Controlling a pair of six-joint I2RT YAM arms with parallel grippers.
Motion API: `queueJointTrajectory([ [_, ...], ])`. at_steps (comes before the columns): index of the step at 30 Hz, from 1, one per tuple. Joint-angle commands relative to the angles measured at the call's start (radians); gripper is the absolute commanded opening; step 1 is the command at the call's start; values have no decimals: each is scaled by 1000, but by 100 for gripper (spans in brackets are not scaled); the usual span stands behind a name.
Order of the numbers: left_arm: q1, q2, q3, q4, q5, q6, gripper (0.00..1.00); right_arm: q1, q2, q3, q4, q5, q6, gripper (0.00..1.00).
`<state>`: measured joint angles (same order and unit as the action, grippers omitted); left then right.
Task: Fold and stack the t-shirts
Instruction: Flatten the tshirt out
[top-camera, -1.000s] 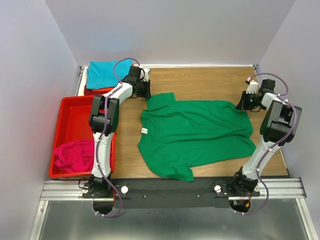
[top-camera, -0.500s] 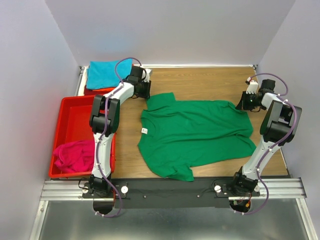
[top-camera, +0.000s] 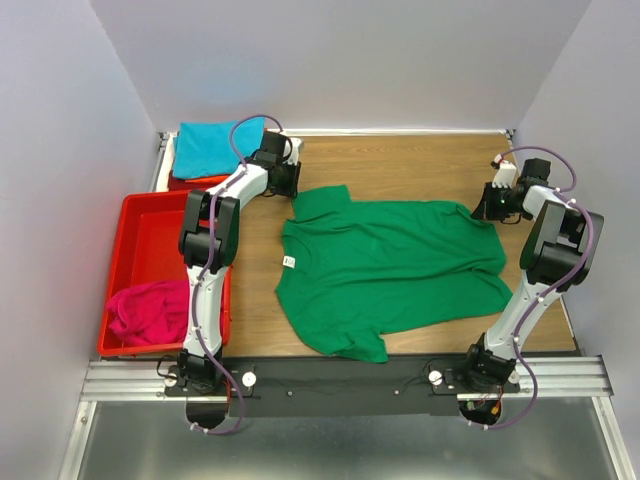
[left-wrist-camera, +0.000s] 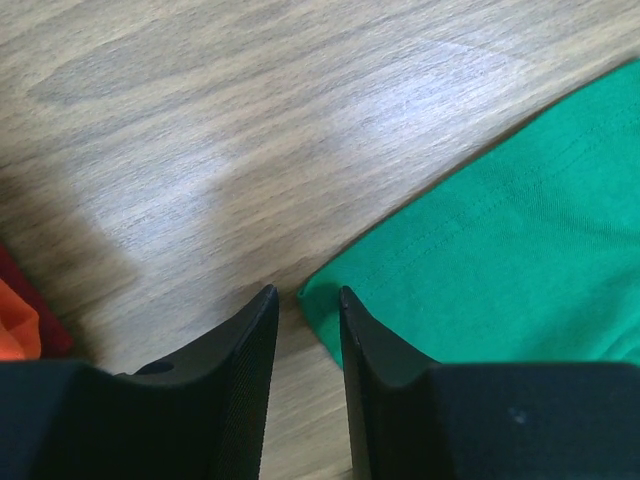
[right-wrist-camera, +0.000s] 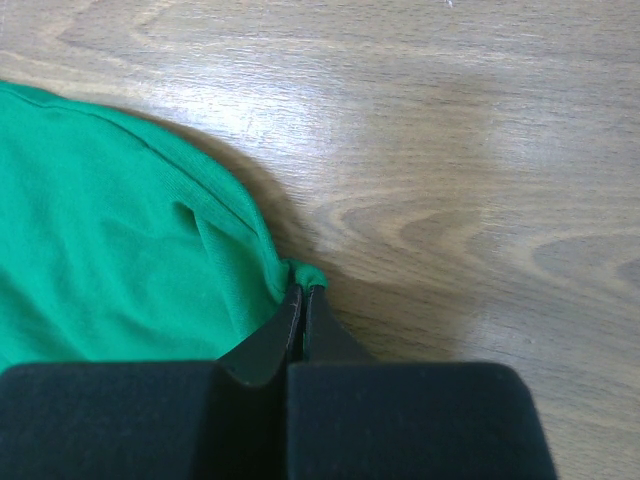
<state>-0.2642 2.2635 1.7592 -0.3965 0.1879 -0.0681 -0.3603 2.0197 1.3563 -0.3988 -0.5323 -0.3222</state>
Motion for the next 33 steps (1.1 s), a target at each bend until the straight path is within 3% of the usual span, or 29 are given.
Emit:
queueJointTrajectory([
  [1, -10, 22, -17, -102, 10, 22, 38, -5, -13, 7, -23, -28, -5, 0],
  [15, -86, 62, 25, -203, -180, 53, 33, -5, -26, 10, -25, -32, -2, 0],
  [19, -87, 65, 25, -209, -211, 63, 20, -6, -29, 10, -25, -34, -3, 0],
  [22, -86, 57, 26, -203, -205, 62, 5, -6, -35, 9, -28, -32, -5, 0],
  [23, -84, 44, 26, -191, -208, 62, 0, -5, -36, 9, -28, -32, -3, 0],
  [33, -40, -228, -55, 24, -197, 60, 0, -6, -179, -45, -20, -25, -20, 0],
])
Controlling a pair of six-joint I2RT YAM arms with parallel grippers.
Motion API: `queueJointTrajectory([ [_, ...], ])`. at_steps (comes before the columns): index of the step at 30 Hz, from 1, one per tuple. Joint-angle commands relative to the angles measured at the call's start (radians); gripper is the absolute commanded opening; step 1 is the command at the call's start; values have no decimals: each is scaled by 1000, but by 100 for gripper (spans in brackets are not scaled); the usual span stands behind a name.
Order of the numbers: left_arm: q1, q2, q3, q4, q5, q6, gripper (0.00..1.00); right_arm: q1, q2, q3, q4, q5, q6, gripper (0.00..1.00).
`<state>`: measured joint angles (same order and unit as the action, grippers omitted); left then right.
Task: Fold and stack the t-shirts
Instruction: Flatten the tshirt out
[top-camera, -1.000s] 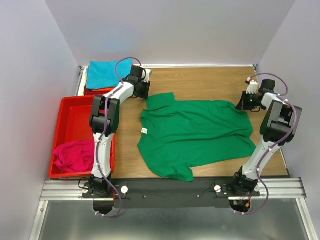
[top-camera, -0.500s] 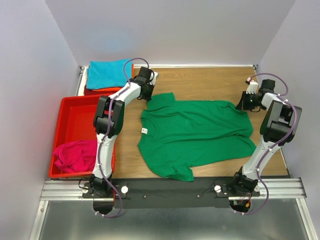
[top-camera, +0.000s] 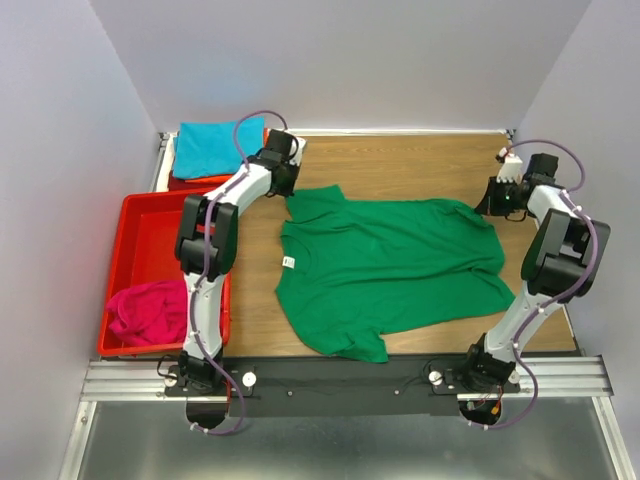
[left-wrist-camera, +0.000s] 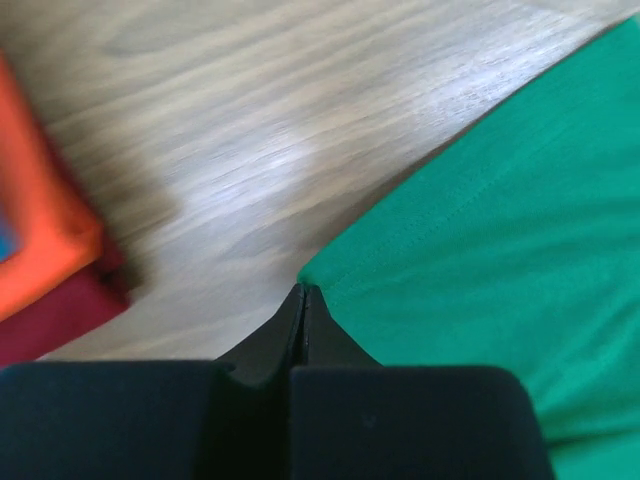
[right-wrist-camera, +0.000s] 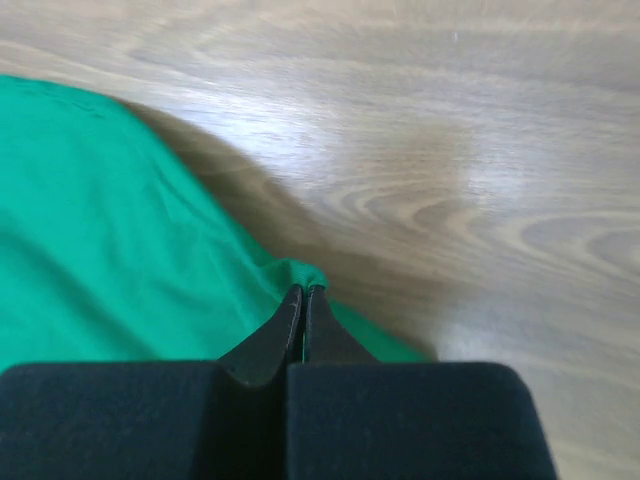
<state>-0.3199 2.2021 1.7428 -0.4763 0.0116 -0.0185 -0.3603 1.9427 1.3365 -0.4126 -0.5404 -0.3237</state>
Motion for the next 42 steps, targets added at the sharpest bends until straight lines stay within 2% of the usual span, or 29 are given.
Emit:
queueJointTrajectory([
  [1, 18, -212, -49, 137, -18, 11, 0, -6, -120, -33, -3, -12, -21, 0],
  [10, 18, -407, -120, 217, 37, 12, 0, -5, -381, -102, -2, 59, -54, 0],
  [16, 18, -548, -158, 280, 22, 12, 0, -5, -552, -53, -5, 83, -43, 0],
  [19, 18, -663, -154, 323, 27, 8, 0, -5, -603, 30, -23, 65, -29, 0],
  [25, 16, -876, -111, 424, 31, -24, 0, -6, -679, 341, -110, -1, 31, 0],
  [27, 15, -927, -92, 459, 74, -41, 0, -5, -689, 435, -126, -12, 51, 0],
  [28, 15, -974, -85, 496, 99, -49, 0, -6, -691, 548, -133, -15, 78, 0],
  [30, -2, -1016, -50, 527, 137, -63, 0, -5, -680, 668, -156, -4, 98, 0],
  [31, -11, -1033, -34, 539, 136, -69, 0, -5, -673, 784, -163, 5, 121, 0],
  [35, -25, -1104, 55, 580, 131, -89, 0, -6, -645, 1046, -172, 101, 149, 0],
  [42, -27, -1194, 107, 666, 159, -98, 0, -5, -738, 1087, -112, 279, 106, 0],
])
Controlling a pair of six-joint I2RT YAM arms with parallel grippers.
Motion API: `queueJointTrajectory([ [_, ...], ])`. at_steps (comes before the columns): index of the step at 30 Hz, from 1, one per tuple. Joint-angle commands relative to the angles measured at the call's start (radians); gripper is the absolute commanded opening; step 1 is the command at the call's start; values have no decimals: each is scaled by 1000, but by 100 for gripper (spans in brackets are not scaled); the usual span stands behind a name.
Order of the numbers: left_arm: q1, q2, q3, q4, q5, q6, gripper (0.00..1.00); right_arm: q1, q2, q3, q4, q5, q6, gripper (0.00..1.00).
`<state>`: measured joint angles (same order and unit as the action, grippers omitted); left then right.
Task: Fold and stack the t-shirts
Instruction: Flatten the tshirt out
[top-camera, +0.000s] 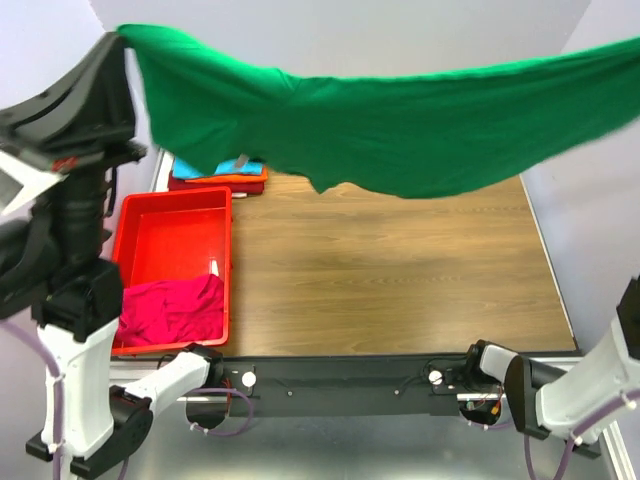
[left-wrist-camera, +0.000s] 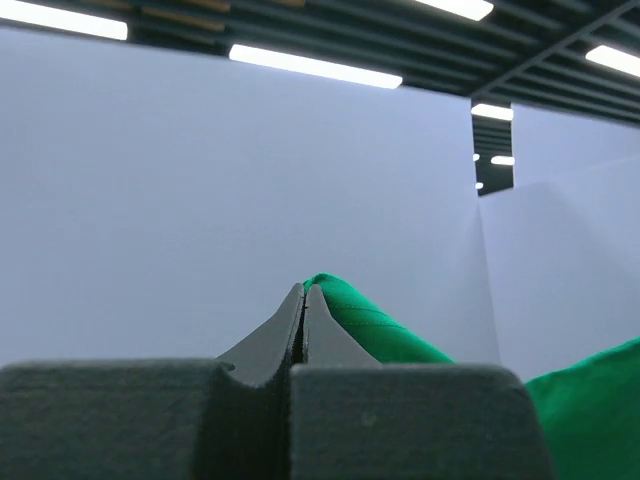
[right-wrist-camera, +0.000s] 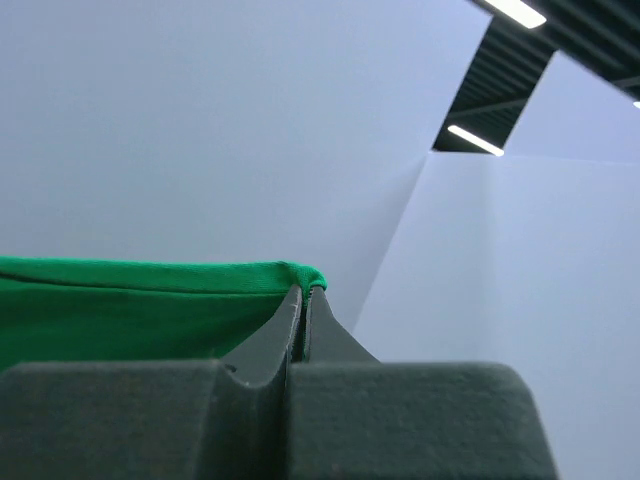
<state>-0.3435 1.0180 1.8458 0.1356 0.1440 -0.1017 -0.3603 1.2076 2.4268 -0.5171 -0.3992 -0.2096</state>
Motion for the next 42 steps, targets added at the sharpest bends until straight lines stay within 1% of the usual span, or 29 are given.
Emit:
queueJointTrajectory([
  [1, -3, -24, 6, 64, 26, -15, 0, -5, -9, -2, -4, 149, -8, 0],
  [6, -5, -41, 4, 71, 25, -9, 0, -5, -25, 5, 12, 175, -17, 1],
  [8, -5, -42, -17, 75, 19, -1, 0, -5, -23, -40, 12, 169, -17, 1],
  [9, -3, -42, -57, 78, 16, 13, 0, -5, -26, -72, 11, 152, -16, 1],
  [11, -3, -47, -120, 101, 6, 25, 0, -5, -36, -191, 12, 129, -11, 1],
  [12, -5, -50, -194, 110, -9, 31, 0, -5, -45, -242, 14, 116, -14, 1],
  [13, -5, -56, -236, 133, -15, 37, 0, -5, -60, -347, 20, 87, -16, 1],
  [14, -5, -58, -284, 148, -21, 39, 0, -5, -68, -401, 23, 68, -17, 1],
  [15, -3, -62, -377, 163, -40, 39, 0, -5, -77, -454, 28, 36, -19, 1],
  [16, -3, -62, -425, 180, -47, 36, 0, -5, -86, -522, 35, 22, -19, 1],
  [17, -5, -56, -472, 211, -53, 33, 0, -5, -107, -640, 52, 5, -23, 0],
  [18, -3, -50, -562, 223, -75, 28, 0, -5, -117, -717, 63, -15, -33, 1],
  [19, -5, -41, -609, 237, -80, 20, 0, -5, -131, -788, 83, -47, -37, 1],
  [20, -2, -10, -693, 269, -84, 16, 0, -5, -144, -946, 132, -62, -36, 0],
  [22, 0, 40, -761, 295, -89, 5, 0, -5, -151, -1099, 205, -98, -34, 1],
  [24, 12, 151, -831, 331, -84, -13, 0, -5, -111, -1289, 311, -108, -25, 1],
  [25, 15, 196, -839, 337, -83, -16, 0, -5, -90, -1348, 353, -116, -21, 1],
  [26, 35, 302, -838, 337, -55, -35, 0, -5, -59, -1391, 438, -118, -20, 1],
  [27, 46, 360, -808, 334, -37, -45, 0, -3, -31, -1428, 484, -124, -27, 1],
  [28, 57, 420, -775, 323, -8, -61, 0, 4, 37, -1483, 537, -115, -27, 1],
  [29, 72, 553, -733, 282, 30, -70, 0, 9, 74, -1496, 575, -109, -27, 1],
  [30, 84, 626, -605, 230, 76, -63, 0, 26, 113, -1502, 627, -102, -36, 1],
  [31, 86, 696, -532, 172, 89, -52, 0, 33, 200, -1505, 650, -81, -45, 1],
  [32, 89, 825, -463, 72, 107, -43, 0, 40, 239, -1499, 701, -69, -47, 1],
  [33, 92, 882, -391, 27, 121, -33, 0, 46, 285, -1490, 718, -60, -47, 1],
  [34, 92, 927, -278, -5, 121, -27, 0, 53, 356, -1482, 732, -46, -47, 1],
  [35, 92, 1002, -236, -43, 120, -29, 0, 58, 389, -1458, 756, -32, -47, 1],
  [38, 95, 1091, -116, -76, 103, -38, 0, 70, 475, -1410, 799, 29, -37, 1],
  [42, 98, 1151, -47, -108, 88, -32, 0, 70, 523, -1367, 825, 109, -16, 1],
])
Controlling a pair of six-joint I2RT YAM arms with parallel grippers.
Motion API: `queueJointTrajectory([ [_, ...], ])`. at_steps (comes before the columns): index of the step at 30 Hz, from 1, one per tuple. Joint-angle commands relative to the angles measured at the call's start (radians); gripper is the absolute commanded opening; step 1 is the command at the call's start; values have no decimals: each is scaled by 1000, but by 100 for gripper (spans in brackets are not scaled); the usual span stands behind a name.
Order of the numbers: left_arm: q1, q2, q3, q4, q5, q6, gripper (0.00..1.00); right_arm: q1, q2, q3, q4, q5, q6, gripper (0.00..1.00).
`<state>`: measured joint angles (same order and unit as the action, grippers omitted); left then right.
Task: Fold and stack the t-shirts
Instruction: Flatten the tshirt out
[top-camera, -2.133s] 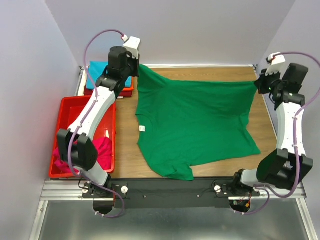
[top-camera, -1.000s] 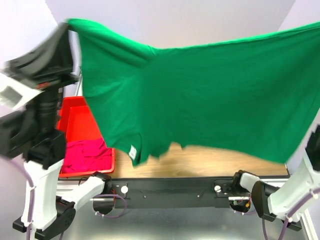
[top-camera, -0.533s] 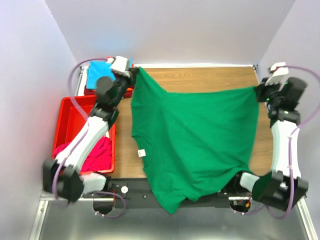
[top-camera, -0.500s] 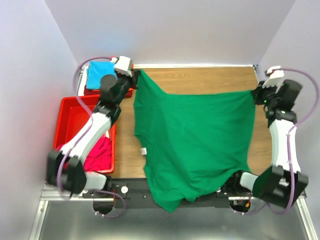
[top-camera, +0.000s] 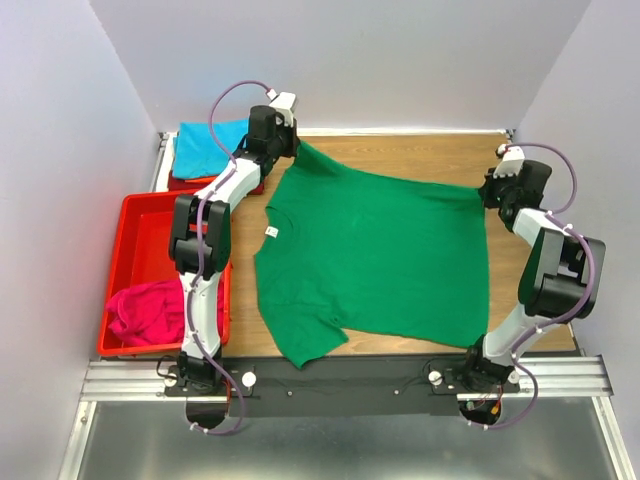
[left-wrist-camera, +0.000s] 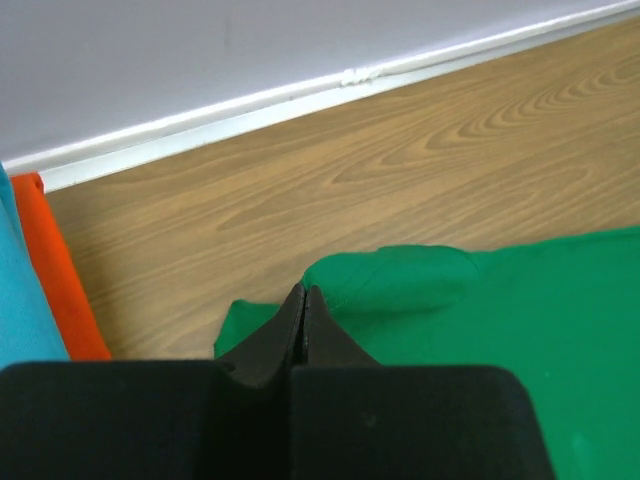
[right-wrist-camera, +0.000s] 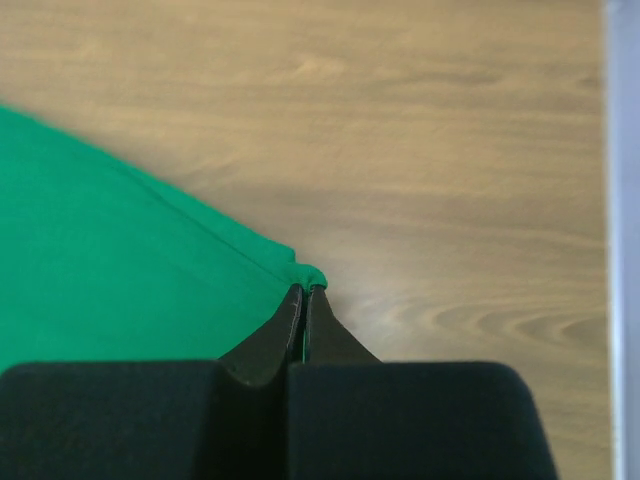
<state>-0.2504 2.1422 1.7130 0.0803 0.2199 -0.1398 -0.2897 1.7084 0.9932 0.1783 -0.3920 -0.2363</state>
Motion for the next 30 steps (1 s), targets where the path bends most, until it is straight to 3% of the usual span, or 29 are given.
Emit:
queueJointTrajectory([
  [1, 5, 34, 118, -60, 12, 12, 0, 0, 23, 74, 136, 117, 14, 1],
  [9, 7, -14, 137, -68, -22, 80, 0, 0, 7, 96, 150, 170, 51, 1],
  [19, 5, -179, -61, 16, 4, 98, 0, 0, -33, 44, 102, 41, 46, 1],
  [30, 3, -238, -197, 41, 56, 85, 0, 0, -47, -8, 66, 28, 9, 0],
])
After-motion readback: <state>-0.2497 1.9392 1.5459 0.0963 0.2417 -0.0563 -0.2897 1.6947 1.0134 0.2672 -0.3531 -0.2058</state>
